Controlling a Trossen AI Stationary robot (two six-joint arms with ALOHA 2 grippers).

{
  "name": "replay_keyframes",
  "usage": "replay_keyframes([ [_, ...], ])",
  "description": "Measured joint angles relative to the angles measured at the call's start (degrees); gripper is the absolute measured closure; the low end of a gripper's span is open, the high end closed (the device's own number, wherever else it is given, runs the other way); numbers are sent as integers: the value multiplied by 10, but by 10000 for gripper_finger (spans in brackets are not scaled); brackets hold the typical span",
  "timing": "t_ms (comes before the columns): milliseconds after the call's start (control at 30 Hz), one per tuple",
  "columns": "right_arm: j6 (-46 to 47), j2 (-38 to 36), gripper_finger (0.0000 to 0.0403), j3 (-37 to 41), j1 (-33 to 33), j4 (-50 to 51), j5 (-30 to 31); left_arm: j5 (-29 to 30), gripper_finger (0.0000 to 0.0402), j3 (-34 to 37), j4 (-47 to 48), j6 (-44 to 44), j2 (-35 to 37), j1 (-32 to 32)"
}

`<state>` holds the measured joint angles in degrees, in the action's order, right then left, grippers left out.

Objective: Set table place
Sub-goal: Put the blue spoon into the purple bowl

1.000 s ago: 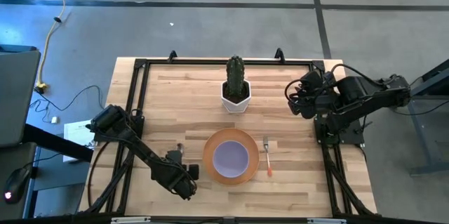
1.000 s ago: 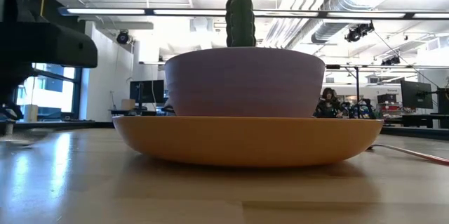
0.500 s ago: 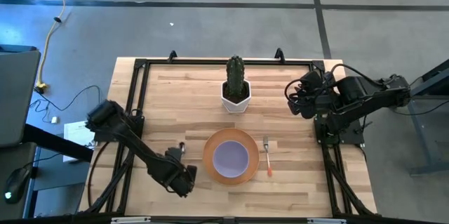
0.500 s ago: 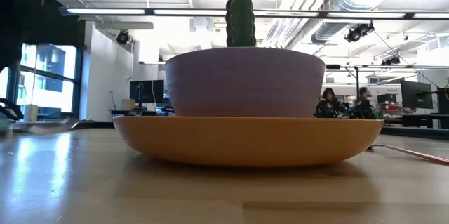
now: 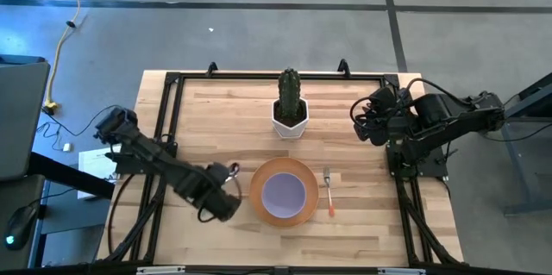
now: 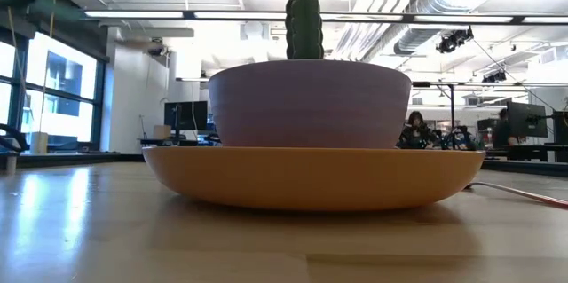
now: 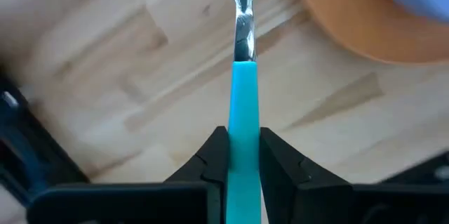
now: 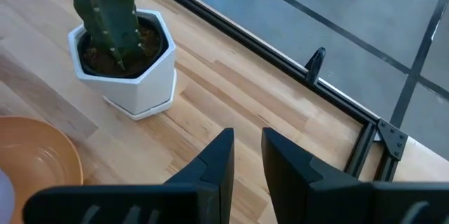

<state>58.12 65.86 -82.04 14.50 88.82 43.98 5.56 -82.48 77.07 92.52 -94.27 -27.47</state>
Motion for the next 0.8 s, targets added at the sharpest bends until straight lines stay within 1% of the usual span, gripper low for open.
replay_keyframes([
  [200, 1, 0, 336, 0, 0, -2, 0, 4, 365, -102, 15, -212, 0, 75],
  [300, 3, 0, 336, 0, 0, -2, 0, -7, 365, -137, 26, -291, -7, 110],
  [500, 17, 0, 336, 0, 0, -2, -1, -59, 365, -169, 83, -397, -43, 164],
  [600, 26, 0, 336, 0, 0, -3, -3, -63, 365, -184, 93, -446, -69, 168],
  [800, 35, 0, 336, 0, 0, -3, -5, -88, 365, -254, 86, -520, -136, 170],
])
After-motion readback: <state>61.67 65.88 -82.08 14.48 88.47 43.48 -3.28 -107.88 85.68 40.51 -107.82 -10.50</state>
